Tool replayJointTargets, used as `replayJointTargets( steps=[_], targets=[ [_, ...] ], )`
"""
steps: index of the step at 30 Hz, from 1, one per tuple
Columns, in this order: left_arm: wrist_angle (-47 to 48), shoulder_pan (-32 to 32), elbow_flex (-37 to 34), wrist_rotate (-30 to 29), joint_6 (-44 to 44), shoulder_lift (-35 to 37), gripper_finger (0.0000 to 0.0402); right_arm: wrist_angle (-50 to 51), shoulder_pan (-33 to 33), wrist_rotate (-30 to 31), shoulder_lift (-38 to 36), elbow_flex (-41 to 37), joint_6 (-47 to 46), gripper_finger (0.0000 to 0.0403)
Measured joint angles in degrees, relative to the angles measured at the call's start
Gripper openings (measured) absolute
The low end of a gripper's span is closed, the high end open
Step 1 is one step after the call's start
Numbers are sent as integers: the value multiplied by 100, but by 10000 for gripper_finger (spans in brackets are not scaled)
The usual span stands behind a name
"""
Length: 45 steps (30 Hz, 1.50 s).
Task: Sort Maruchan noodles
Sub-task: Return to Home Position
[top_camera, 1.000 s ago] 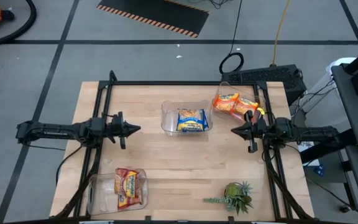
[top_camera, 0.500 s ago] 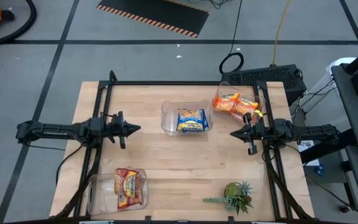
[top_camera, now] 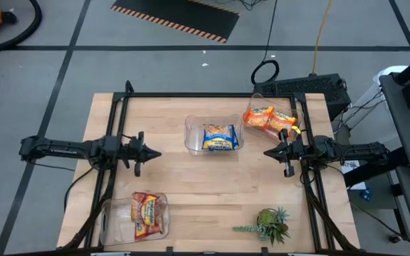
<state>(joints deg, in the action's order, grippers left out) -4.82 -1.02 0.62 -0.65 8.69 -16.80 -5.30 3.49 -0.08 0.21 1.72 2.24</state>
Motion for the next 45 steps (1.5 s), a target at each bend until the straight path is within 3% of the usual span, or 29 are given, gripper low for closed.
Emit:
replayJointTargets(
  steps=[8, 20, 29, 37, 45],
  targets=[
    [-140, -584, 0, -537, -287, 343, 1, -2, 0, 0, 0, 0, -2, 0],
    [83, -684, 0, -356, -969, 1667, 1, -2, 0, 0, 0, 0, -2, 0],
    [381, -220, 0, 265, -1036, 1663, 1, -12, 0, 0, 1, 0, -4, 0],
    [391, 163, 0, 350, -824, 1661, 1, -9, 0, 0, 2, 0, -3, 0],
    [380, 77, 0, 425, -711, 1644, 1, -7, 0, 0, 2, 0, -4, 0]
  ],
)
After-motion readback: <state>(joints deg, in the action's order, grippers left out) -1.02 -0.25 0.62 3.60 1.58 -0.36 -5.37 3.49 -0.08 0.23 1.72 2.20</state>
